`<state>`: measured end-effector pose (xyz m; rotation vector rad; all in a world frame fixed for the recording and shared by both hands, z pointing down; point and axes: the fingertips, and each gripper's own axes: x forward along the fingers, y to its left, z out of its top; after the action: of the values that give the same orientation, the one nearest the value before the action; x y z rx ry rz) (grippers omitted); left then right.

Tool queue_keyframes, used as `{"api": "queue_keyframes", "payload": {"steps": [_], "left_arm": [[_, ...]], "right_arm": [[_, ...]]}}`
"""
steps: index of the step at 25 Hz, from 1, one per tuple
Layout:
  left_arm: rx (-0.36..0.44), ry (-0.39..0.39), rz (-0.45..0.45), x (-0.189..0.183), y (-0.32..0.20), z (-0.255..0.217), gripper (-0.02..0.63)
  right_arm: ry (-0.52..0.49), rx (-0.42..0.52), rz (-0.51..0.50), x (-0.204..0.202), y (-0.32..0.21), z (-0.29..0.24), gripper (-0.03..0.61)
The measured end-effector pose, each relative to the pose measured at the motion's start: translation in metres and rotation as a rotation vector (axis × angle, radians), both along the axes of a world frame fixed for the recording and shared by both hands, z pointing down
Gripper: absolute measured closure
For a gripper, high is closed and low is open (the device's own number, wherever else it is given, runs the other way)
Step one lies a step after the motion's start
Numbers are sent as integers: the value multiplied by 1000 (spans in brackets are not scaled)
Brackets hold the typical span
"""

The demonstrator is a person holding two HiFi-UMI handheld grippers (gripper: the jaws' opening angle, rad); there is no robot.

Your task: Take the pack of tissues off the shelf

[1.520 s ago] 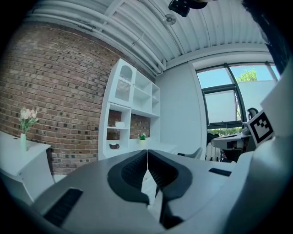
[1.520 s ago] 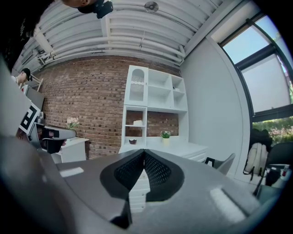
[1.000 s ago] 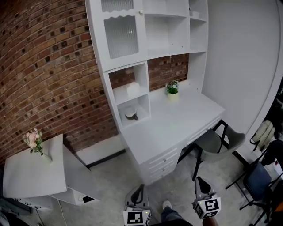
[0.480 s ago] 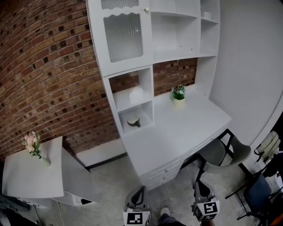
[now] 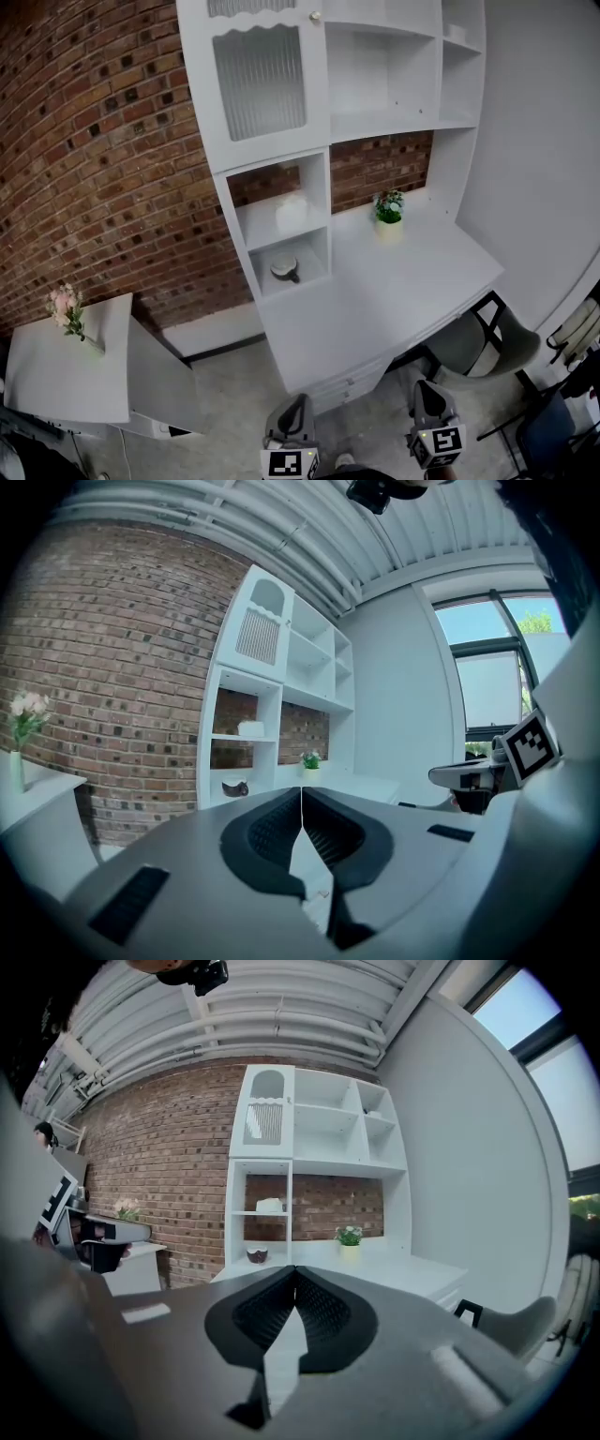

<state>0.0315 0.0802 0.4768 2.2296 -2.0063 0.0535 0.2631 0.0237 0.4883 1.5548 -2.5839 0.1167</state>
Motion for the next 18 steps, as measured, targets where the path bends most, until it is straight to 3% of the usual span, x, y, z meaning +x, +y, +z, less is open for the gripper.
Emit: {"api": "queue_keyframes", "payload": {"steps": [11,18], "left_arm": [[0,-11,-80,6,-47,1,602],[-17,-28,-94,12,-53,5,602]], "right_arm": [[9,6,-74,4,-57,1,575],[-12,-28,-103,5,-67,13,575]]}}
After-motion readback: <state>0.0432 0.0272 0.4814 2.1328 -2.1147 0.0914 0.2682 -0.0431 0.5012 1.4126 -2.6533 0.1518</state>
